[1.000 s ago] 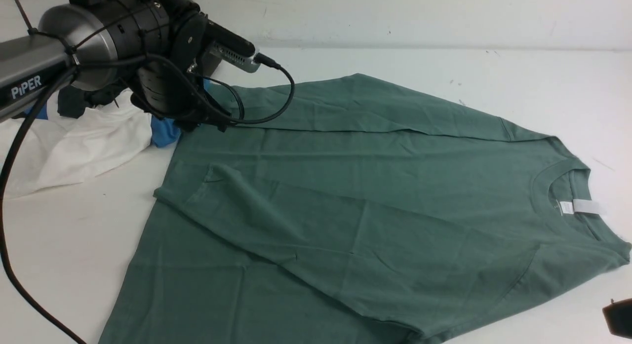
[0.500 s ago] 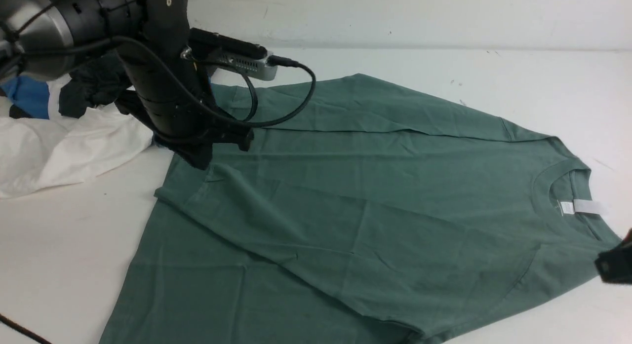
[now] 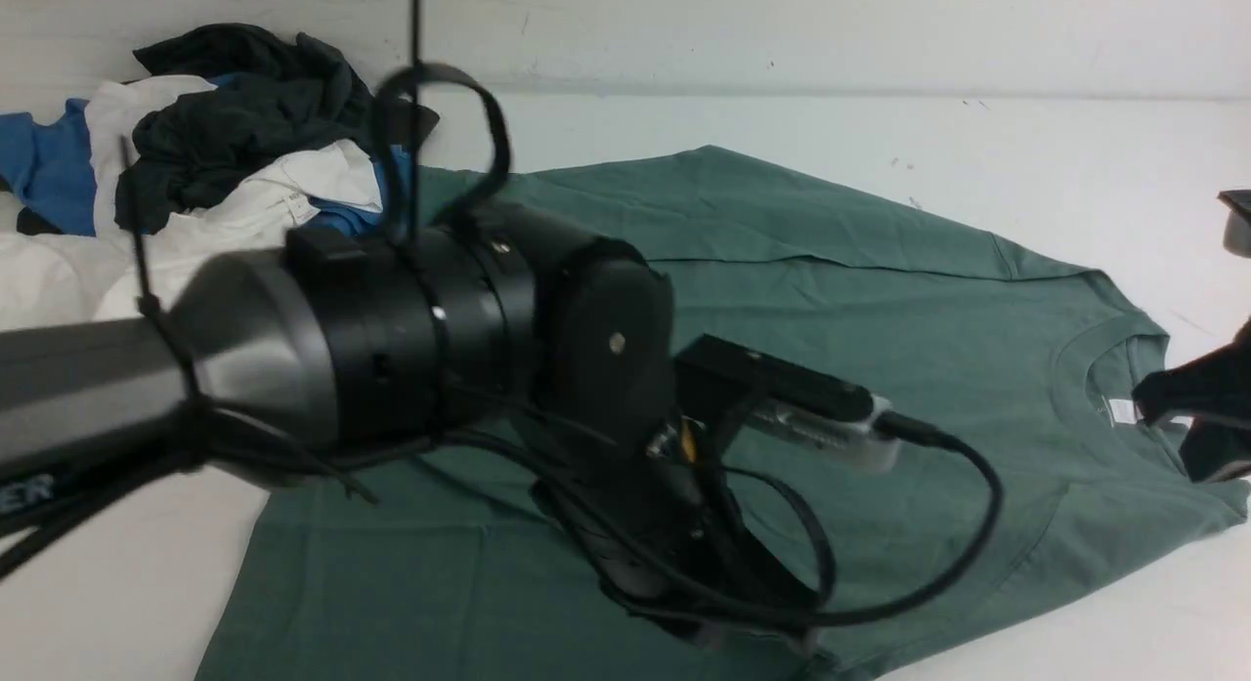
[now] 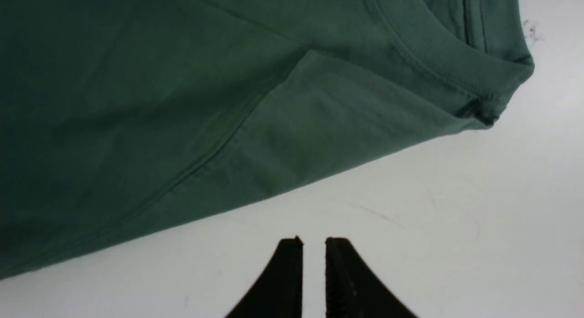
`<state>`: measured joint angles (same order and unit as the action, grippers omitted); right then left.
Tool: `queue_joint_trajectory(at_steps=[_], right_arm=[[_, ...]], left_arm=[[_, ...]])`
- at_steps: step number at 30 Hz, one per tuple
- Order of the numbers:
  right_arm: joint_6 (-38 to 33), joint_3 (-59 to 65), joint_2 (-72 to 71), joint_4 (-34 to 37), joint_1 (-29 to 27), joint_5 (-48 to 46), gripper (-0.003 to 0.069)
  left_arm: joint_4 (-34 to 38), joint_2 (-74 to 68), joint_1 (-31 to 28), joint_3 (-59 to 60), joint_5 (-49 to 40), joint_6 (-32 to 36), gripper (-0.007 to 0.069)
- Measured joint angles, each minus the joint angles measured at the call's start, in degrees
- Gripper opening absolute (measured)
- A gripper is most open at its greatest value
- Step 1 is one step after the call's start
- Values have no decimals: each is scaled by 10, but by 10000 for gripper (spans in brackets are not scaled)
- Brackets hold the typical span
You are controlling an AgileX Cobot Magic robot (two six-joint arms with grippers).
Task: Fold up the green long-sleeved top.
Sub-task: Use the left arm to clamp the cuff farthest from it
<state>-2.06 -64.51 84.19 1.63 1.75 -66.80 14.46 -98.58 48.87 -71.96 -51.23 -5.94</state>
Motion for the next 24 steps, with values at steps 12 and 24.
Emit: queue_joint_trajectory(at_steps=[12,24], right_arm=[[0,-32,28,34,-39,-4,286],[0,-32,28,73,-39,12,290]], left_arm=[[49,-116,28,0,132,-4,396],[83,-141,28,0,207,7,437]])
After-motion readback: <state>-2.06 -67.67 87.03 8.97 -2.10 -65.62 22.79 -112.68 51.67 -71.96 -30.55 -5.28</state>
